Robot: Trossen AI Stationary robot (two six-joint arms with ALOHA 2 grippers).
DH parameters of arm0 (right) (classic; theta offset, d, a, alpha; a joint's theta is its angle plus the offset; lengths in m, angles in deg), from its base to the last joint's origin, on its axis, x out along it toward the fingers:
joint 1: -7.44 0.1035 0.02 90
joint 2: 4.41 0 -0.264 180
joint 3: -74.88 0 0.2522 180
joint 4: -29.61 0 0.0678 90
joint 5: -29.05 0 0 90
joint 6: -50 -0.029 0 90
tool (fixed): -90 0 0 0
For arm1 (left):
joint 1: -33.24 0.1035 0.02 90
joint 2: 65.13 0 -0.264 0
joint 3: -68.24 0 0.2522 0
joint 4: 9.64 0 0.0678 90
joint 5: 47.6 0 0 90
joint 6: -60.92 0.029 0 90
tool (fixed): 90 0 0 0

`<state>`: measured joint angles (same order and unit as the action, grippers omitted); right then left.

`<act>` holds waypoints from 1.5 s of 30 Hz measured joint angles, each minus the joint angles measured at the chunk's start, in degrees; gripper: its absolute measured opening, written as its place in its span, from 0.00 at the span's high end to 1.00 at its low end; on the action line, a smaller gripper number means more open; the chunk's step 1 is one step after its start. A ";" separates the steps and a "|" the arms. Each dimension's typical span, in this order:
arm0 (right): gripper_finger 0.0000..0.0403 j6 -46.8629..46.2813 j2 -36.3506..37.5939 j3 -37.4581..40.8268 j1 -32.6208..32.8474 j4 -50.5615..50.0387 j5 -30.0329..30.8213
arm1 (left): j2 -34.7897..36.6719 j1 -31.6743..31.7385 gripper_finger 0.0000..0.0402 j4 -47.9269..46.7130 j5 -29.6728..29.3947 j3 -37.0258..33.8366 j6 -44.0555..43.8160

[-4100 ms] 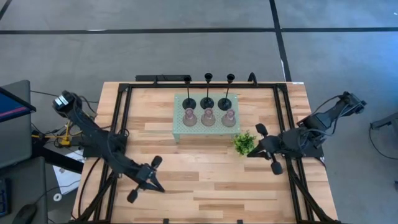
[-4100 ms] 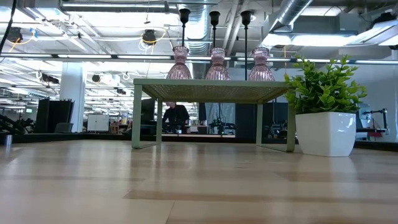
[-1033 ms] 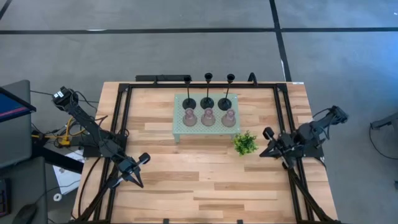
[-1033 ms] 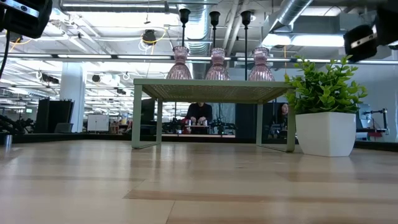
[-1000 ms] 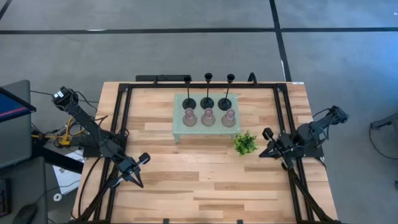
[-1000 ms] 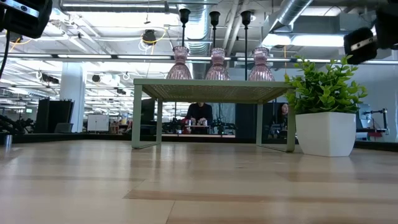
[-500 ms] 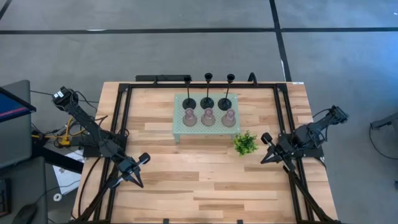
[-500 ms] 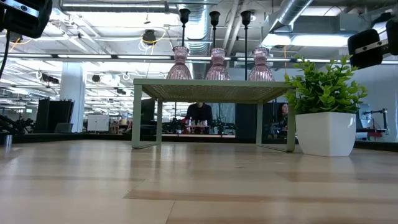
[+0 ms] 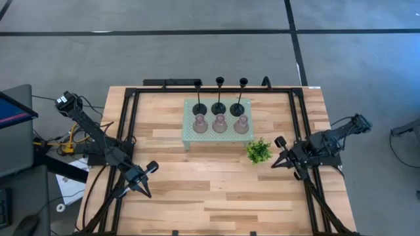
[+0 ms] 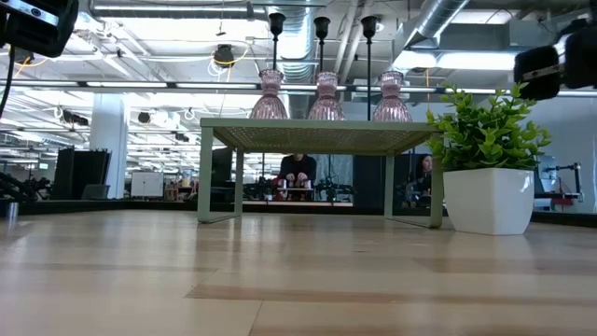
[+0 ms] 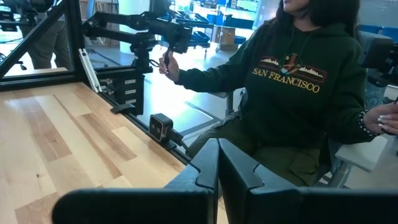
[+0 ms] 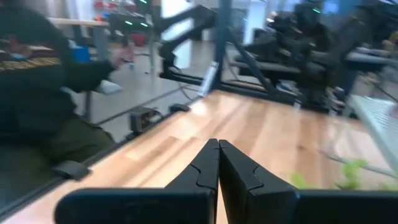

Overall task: Pick & Place candle stick holders
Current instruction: Return to Home Position

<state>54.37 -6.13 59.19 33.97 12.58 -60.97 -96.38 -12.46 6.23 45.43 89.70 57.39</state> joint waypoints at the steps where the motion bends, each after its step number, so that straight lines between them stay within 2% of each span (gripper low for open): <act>1: 1.00 -0.17 -0.39 0.00 -1.25 -0.02 0.01 | 0.00 0.02 0.98 0.00 0.00 0.00 -0.23; 11: 1.00 -4.43 -3.21 0.00 -17.36 -0.04 0.01 | 0.00 0.00 0.98 0.00 0.00 0.00 -1.51; 20: 1.00 -3.11 -3.19 0.00 -26.41 -0.07 -0.20 | 0.00 0.02 0.98 0.00 0.00 0.00 -1.51; 34: 1.00 -4.32 -3.19 0.04 -28.07 0.04 -1.28 | 0.00 0.01 0.98 0.34 0.00 0.00 -1.52; 40: 1.00 -7.88 -3.19 0.04 -28.07 0.07 -1.35 | 0.00 0.00 0.98 0.39 0.00 0.00 -5.78; 45: 1.00 -7.88 -3.19 0.04 -28.07 0.08 -1.46 | 0.02 0.27 0.98 0.42 0.00 0.00 3.30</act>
<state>46.49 -9.32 59.23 5.90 12.66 -62.43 -96.36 -12.19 6.64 45.43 89.70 60.69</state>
